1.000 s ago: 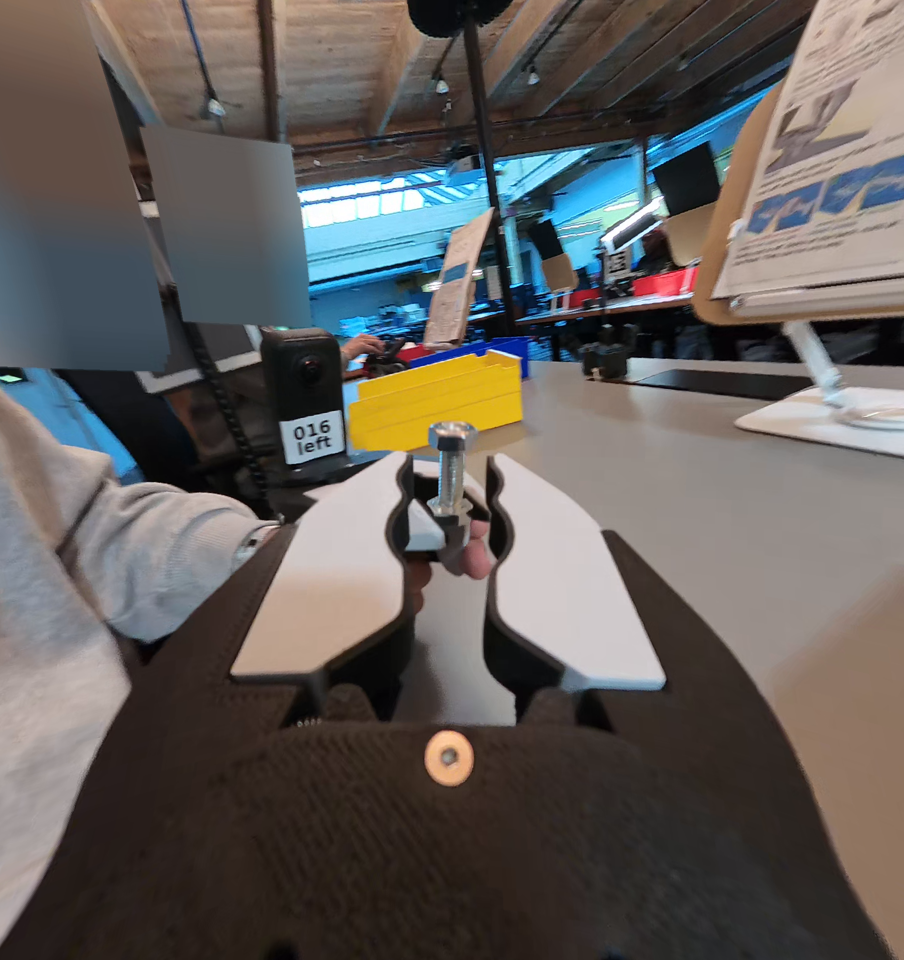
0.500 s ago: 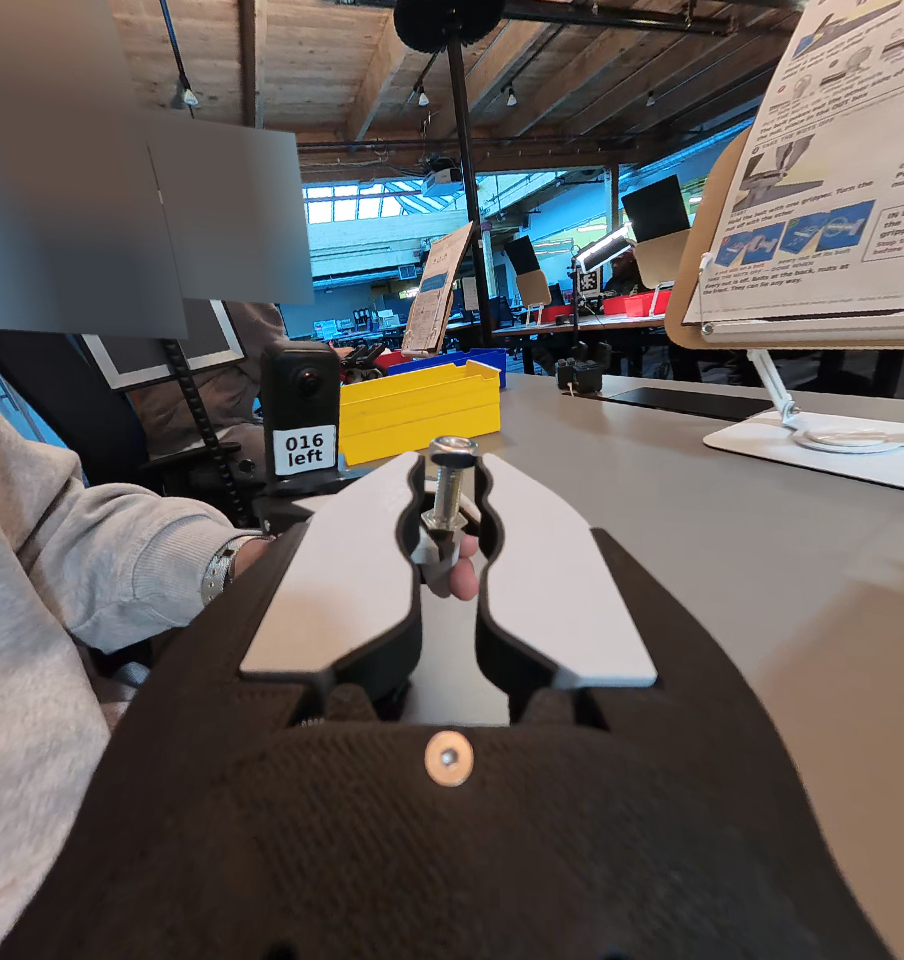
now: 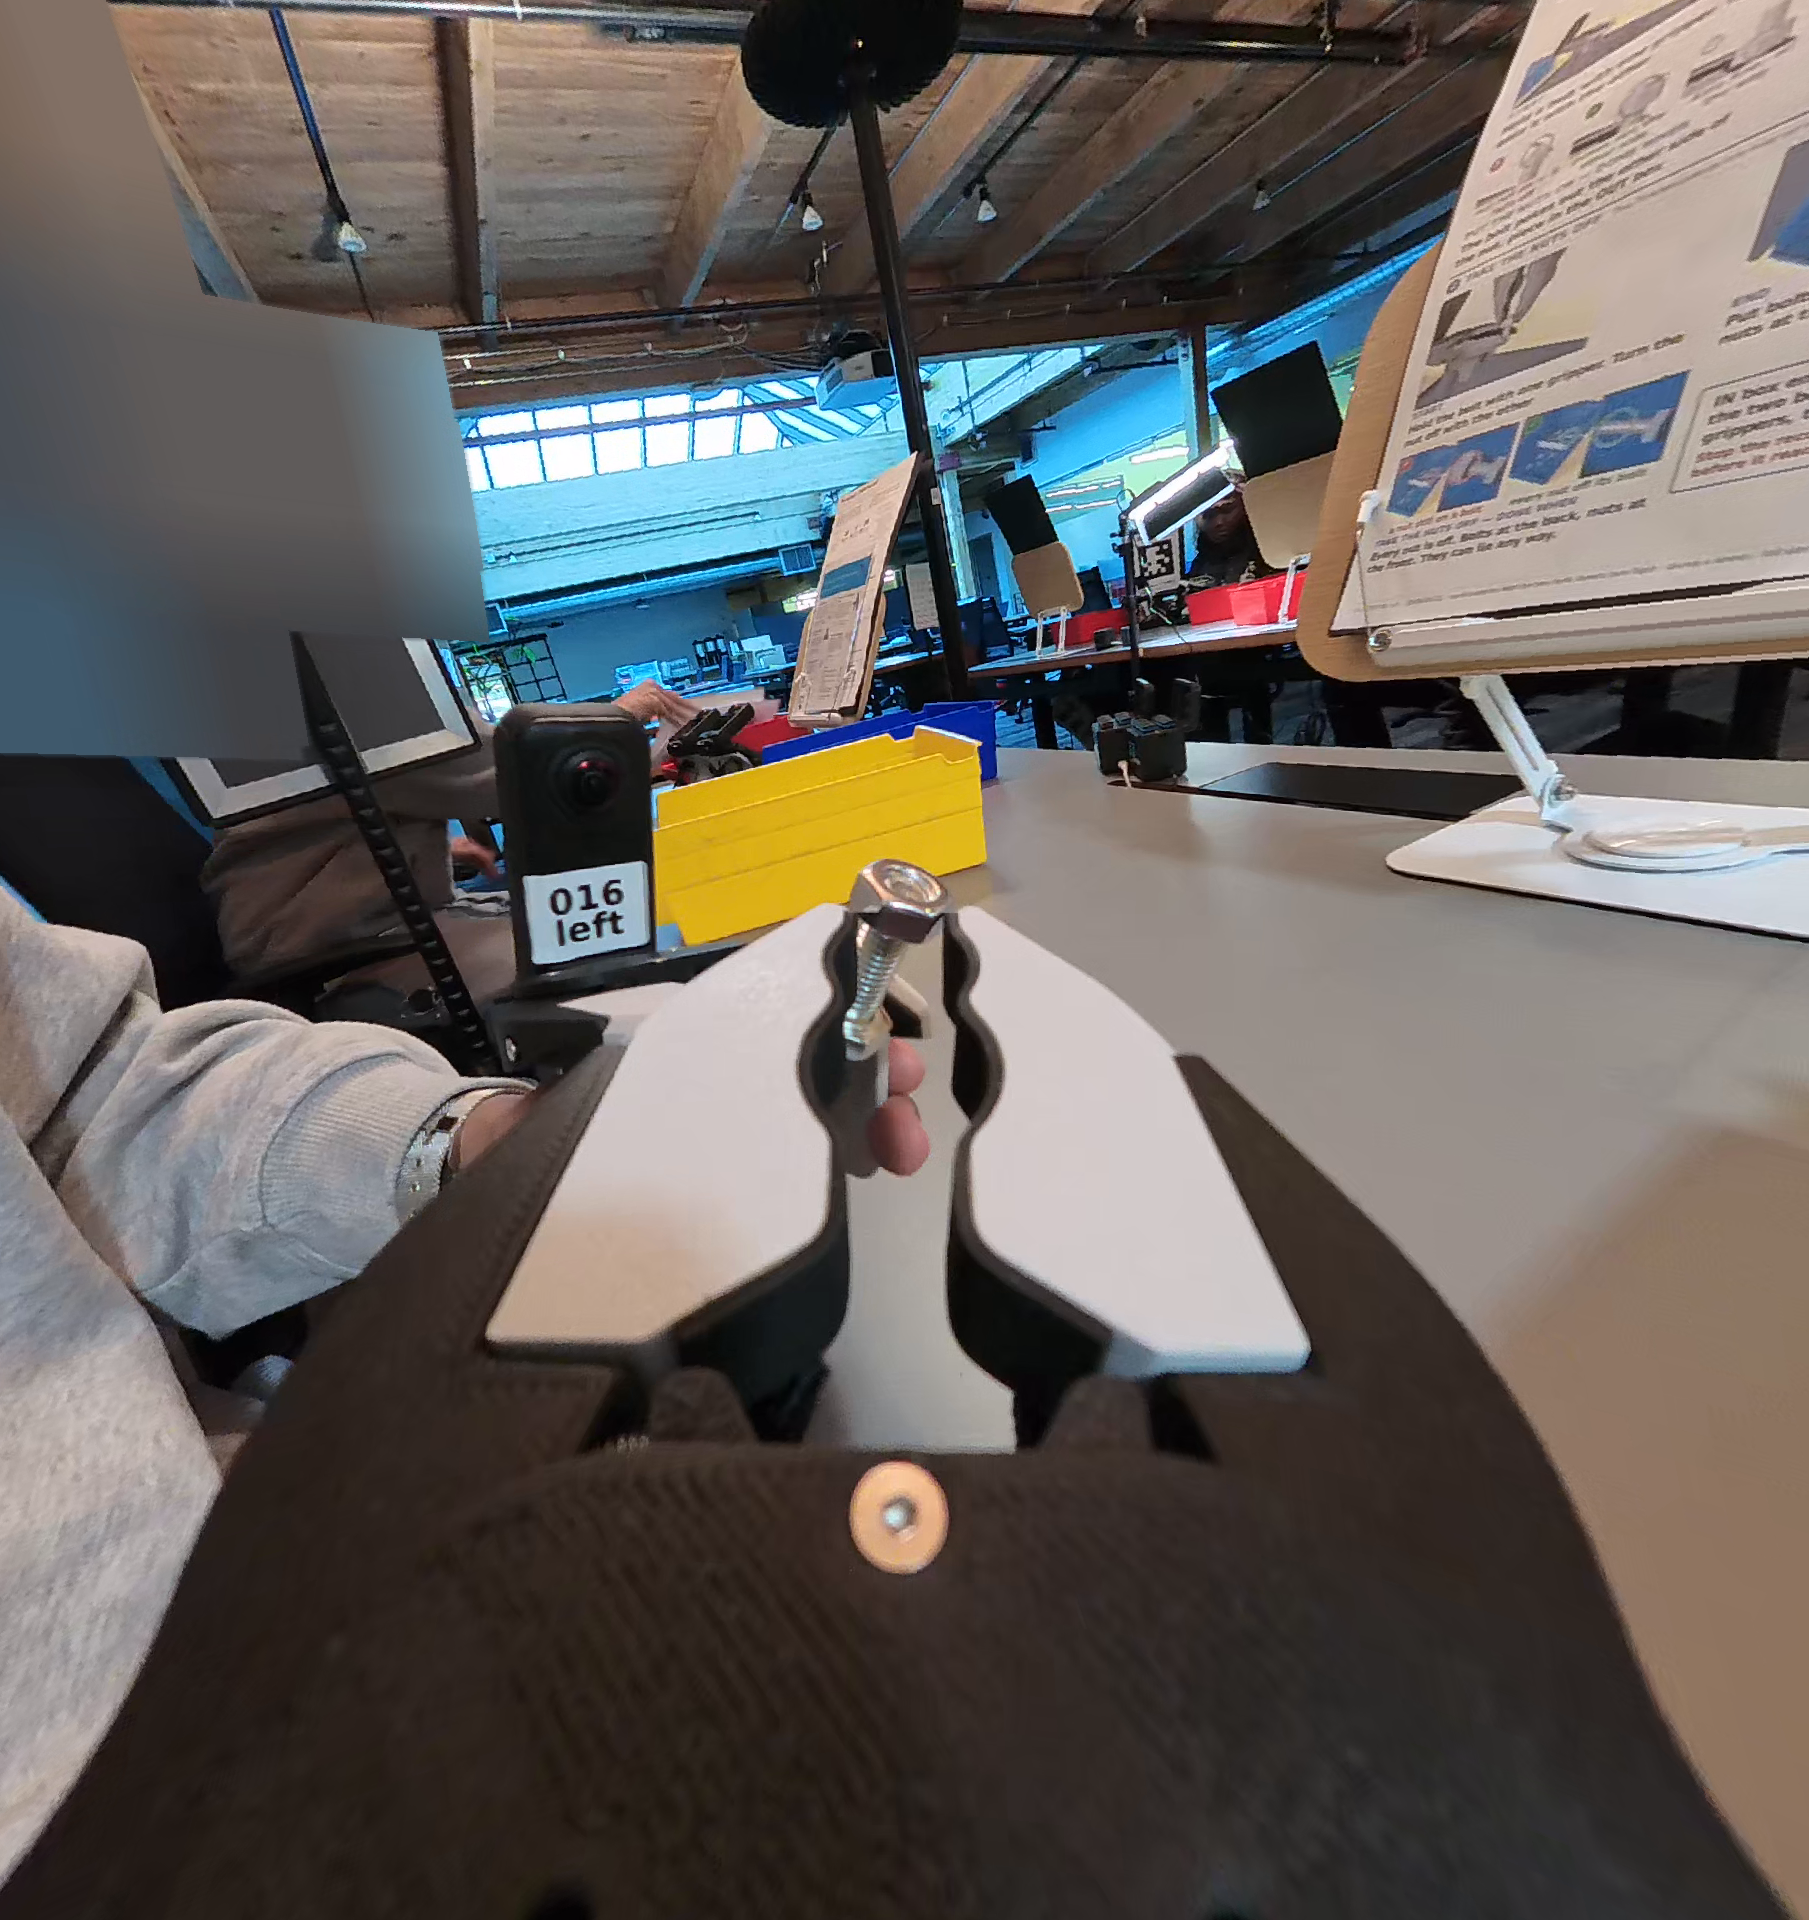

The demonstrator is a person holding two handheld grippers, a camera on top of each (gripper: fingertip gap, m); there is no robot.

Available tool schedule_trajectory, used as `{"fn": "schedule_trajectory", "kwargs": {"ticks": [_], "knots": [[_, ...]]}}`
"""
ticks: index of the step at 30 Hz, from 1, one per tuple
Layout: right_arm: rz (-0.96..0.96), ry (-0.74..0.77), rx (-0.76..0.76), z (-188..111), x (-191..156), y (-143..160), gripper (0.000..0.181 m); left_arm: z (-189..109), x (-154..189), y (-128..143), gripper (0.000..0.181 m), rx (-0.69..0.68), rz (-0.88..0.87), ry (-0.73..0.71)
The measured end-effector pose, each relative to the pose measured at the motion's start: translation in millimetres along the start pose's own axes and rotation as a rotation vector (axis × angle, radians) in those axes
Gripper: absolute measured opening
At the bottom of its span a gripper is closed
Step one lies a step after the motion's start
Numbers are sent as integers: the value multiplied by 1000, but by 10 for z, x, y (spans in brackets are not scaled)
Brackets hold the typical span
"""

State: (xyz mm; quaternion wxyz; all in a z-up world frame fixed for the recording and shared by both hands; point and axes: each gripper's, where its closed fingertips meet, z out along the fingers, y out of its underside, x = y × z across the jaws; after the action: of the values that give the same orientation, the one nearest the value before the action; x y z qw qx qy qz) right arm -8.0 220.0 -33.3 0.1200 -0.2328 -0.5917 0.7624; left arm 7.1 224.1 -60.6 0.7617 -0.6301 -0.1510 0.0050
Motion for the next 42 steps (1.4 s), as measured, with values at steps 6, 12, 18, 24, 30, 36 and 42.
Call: {"fn": "schedule_trajectory", "kwargs": {"ticks": [6,12,18,24,30,36,42], "knots": [[31,-42,20,11,-60,-17,14,19,16,54,19,-28,-5,10],[46,-75,16,30,-113,-3,14,25,24,76,19,-44,11,9],[59,-94,26,25,-129,-16,14,20,36,53,19,-34,25,14],[123,-159,52,16,-177,-44,14,22,69,38,19,-25,31,27],[94,-144,46,10,-167,-45,15,17,64,19,19,-15,27,27],[86,-130,52,-5,-137,-60,17,13,63,8,18,-8,25,27],[48,-134,58,-7,-159,-67,13,13,70,-2,19,-1,21,32]]}}
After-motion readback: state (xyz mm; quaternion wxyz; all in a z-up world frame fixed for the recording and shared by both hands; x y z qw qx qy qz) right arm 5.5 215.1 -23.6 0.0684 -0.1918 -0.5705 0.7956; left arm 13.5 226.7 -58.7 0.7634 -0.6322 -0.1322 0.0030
